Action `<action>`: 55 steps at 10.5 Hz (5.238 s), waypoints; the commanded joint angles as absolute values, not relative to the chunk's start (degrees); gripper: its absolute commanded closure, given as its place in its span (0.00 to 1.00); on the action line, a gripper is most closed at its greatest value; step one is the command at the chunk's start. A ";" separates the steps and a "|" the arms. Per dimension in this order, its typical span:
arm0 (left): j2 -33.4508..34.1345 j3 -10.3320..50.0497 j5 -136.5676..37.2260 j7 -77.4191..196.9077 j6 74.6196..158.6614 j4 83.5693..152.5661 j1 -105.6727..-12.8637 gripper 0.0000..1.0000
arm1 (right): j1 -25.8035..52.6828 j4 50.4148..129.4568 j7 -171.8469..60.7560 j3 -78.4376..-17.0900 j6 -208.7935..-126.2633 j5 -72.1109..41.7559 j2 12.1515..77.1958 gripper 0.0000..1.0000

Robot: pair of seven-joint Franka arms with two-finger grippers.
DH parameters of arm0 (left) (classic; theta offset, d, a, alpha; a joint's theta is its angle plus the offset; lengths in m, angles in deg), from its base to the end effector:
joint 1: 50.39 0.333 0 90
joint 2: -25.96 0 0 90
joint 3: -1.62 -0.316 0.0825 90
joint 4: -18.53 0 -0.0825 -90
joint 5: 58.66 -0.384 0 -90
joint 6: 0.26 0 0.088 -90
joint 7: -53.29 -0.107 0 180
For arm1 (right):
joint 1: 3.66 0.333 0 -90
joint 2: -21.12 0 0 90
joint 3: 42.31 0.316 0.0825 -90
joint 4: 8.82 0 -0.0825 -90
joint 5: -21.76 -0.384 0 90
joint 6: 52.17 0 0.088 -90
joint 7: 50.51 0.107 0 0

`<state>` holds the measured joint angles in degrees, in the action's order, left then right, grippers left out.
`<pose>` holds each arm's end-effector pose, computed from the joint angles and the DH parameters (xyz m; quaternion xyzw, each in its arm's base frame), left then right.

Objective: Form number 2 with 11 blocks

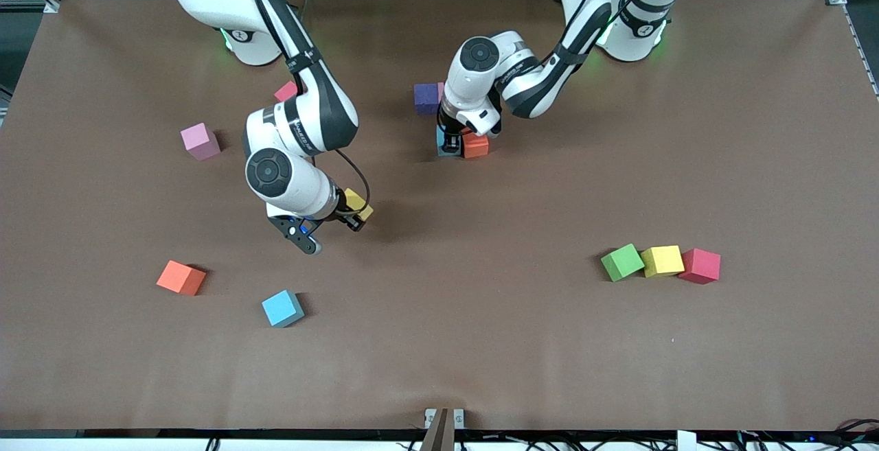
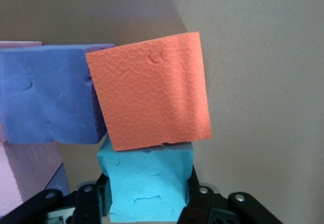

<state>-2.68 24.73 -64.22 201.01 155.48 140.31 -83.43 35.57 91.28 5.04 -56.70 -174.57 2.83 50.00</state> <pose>0.3258 -0.4897 0.2023 0.7042 0.7032 -0.0828 0.0529 0.5799 0.2993 0.2852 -0.9354 0.3428 0.0824 0.0273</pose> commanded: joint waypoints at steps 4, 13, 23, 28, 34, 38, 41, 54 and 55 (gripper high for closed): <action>-1.72 24.91 -65.78 200.42 156.19 142.28 -83.09 0.09 | 35.89 91.46 5.65 -56.73 -174.25 1.98 49.69 1.00; -0.93 24.91 -65.78 200.60 156.19 141.93 -83.09 0.00 | 35.89 91.46 8.27 -56.73 -174.16 1.98 49.25 1.00; 4.07 24.83 -65.78 200.42 154.00 141.58 -83.00 0.00 | 30.97 91.46 2.48 -57.26 -169.77 1.98 46.26 1.00; 5.49 24.56 -65.78 190.08 147.59 136.50 -75.28 0.00 | 31.32 91.20 3.10 -57.26 -168.89 2.07 45.82 1.00; 5.05 24.47 -65.78 163.03 134.50 127.18 -64.39 0.00 | 36.67 96.64 11.74 -57.26 -170.47 2.16 41.95 1.00; 5.31 24.30 -65.87 141.86 130.88 125.85 -61.03 0.00 | 41.42 104.71 19.78 -57.26 -174.75 2.16 38.00 1.00; 5.84 24.38 -65.87 121.36 126.05 124.45 -56.74 0.00 | 46.95 110.87 30.49 -57.17 -186.35 2.16 38.52 1.00; -1.98 22.10 -65.61 88.66 124.10 122.95 -46.62 0.00 | 59.62 110.27 66.82 -55.41 -192.36 4.09 47.05 1.00; -3.12 21.93 -65.78 86.97 124.37 121.73 -45.92 0.00 | 59.62 110.44 66.91 -55.41 -192.71 4.09 47.05 1.00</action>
<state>-1.06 21.87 -64.54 89.98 124.51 123.92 -47.01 59.55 110.69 64.93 -55.37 -192.05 3.01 46.73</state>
